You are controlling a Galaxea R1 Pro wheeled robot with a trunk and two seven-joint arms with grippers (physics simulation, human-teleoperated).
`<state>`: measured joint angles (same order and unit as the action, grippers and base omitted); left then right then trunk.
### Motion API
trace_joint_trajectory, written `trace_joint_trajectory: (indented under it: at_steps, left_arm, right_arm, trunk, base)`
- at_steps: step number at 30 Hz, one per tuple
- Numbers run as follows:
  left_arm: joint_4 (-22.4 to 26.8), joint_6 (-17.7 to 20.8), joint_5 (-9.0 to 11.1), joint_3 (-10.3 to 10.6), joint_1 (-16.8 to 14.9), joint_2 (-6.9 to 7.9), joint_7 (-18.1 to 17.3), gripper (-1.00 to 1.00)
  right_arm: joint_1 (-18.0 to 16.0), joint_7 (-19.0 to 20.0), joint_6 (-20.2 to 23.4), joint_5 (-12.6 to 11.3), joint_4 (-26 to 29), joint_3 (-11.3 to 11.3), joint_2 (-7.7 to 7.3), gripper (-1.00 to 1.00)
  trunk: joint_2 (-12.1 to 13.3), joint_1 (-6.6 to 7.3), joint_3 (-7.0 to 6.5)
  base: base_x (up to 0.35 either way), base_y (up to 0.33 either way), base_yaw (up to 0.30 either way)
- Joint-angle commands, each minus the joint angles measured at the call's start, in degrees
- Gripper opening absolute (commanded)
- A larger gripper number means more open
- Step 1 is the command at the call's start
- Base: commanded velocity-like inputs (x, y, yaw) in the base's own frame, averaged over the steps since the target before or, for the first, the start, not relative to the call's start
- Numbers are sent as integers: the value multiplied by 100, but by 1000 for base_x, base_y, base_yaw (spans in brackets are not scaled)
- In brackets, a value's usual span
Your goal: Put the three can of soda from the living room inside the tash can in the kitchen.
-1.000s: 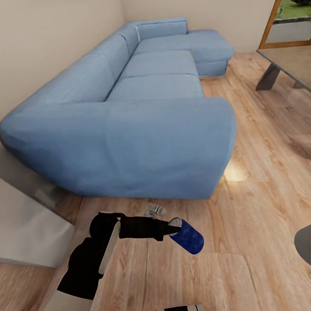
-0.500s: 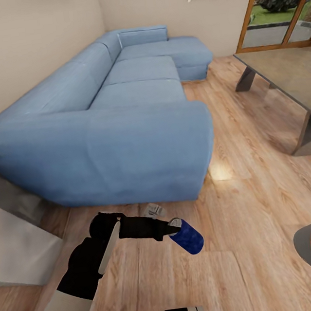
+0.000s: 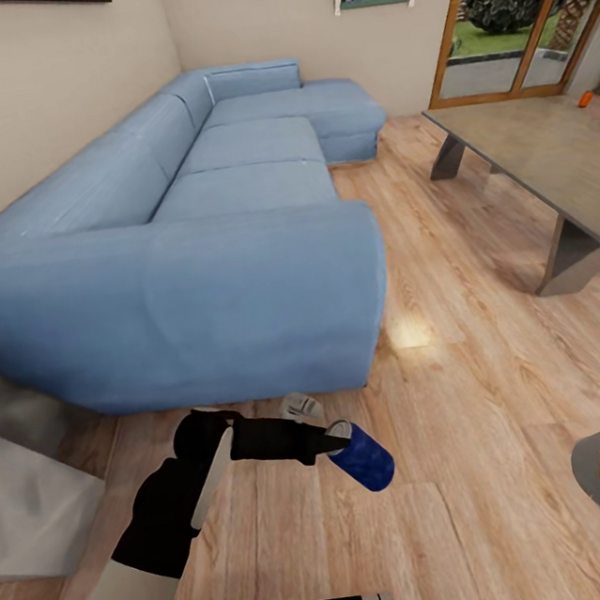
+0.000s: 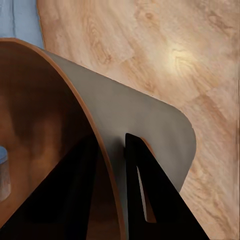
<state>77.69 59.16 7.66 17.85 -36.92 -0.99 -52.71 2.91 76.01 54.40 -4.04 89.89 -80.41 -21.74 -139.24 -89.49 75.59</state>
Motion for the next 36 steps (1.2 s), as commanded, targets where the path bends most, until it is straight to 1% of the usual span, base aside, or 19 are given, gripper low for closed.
trace_joint_trajectory:
  at_steps: [1, 2, 4, 5, 7, 8, 9, 10, 12, 13, 14, 18, 25, 27, 28, 30, 31, 34, 36]
  left_arm:
    - [4, 9, -8, 10, 0, -4, 6, -100]
    - [8, 17, -9, 9, 0, -9, 6, -100]
    - [15, 22, -6, 8, 0, -23, 6, -100]
    - [15, 24, -3, 4, 0, -39, 6, -100]
    - [13, 25, -3, 2, 0, -46, 6, -100]
    - [11, 21, -7, 3, 0, -48, 6, -100]
    - [10, 16, -8, 3, 0, -49, 6, -100]
    - [10, 6, -14, 3, 0, -52, 10, -100]
    - [9, -5, -17, 1, 0, -58, 14, -100]
    - [9, -10, -18, 0, 0, -61, 16, -100]
    - [9, -15, -20, -1, 0, -73, 26, -100]
    - [2, -14, -39, 3, 0, -203, 46, -100]
    - [-2, -19, -45, 1, 0, -270, 50, -100]
    - [0, -19, -48, -1, 0, -322, 50, -100]
    - [3, -19, -51, -1, 0, -380, 50, -100]
    - [11, -14, -53, -1, -4, -483, 50, -100]
    - [32, 6, -49, -1, -7, -612, 46, -100]
    - [348, 41, -4, -2, -8, -766, 30, -100]
    - [598, 54, 30, -6, -8, -794, 16, -100]
  right_arm:
    - [-1, -4, -56, -33, 2, 47, -35, -100]
    - [5, -6, 86, -30, 2, 151, -109, -100]
    - [13, -16, 551, -28, 2, 396, -380, -100]
    - [15, -39, 560, -23, 2, 669, -571, -100]
    - [16, -158, 560, -22, 2, 863, -759, -100]
    - [14, -398, 560, -23, 2, 961, -856, -100]
    - [7, -585, 560, -25, 2, 1025, -895, -100]
    - [-37, -976, 560, -26, 2, 1190, -934, -100]
    - [-168, -1466, 560, -31, 2, 1452, -952, -100]
    - [-234, -1595, 560, -33, 2, 1546, -953, -100]
    - [-404, -1808, 560, -34, 2, 1784, -946, -100]
    - [-786, -2032, 560, -48, 2, 2517, -919, -100]
    - [-1229, -2041, 560, -145, 2, 3182, -898, -100]
    - [-1435, -2048, 560, -144, 2, 3447, -845, -100]
    - [-1584, -2061, 560, -136, 2, 3683, -790, -100]
    - [-1827, -2164, 560, -94, 2, 3995, -681, -100]
    - [-2081, -2513, 560, -68, 2, 4350, -469, -100]
    - [-2387, -3232, 560, -56, 2, 4910, -59, -100]
    - [-2455, -3497, 560, -54, 2, 5085, 99, -100]
  trunk:
    - [0, 0, -1]
    - [0, 0, -1]
    - [0, 0, -1]
    - [0, 0, -1]
    - [0, 0, -1]
    - [0, 0, -1]
    - [0, 0, -1]
    - [0, 0, -1]
    - [0, 0, -1]
    - [0, 0, -1]
    - [0, 0, -1]
    - [0, 0, -1]
    - [0, 0, -1]
    - [0, 0, -1]
    - [0, 0, -1]
    - [0, 0, -1]
    - [0, 0, -1]
    - [0, 0, -1]
    - [0, 0, -1]
  base:
    - [0, 0, -5]
    - [0, 0, -3]
    - [0, 0, -1]
    - [0, 0, 0]
    - [0, 0, 0]
    - [0, 0, 0]
    - [0, 0, 0]
    - [0, 0, 0]
    - [0, 0, 0]
    - [0, 0, 0]
    - [0, 0, 0]
    - [0, 0, 0]
    - [0, 0, 0]
    - [0, 0, 0]
    - [0, 0, 0]
    - [0, 0, 0]
    - [0, 0, 0]
    - [0, 0, 0]
    - [0, 0, 0]
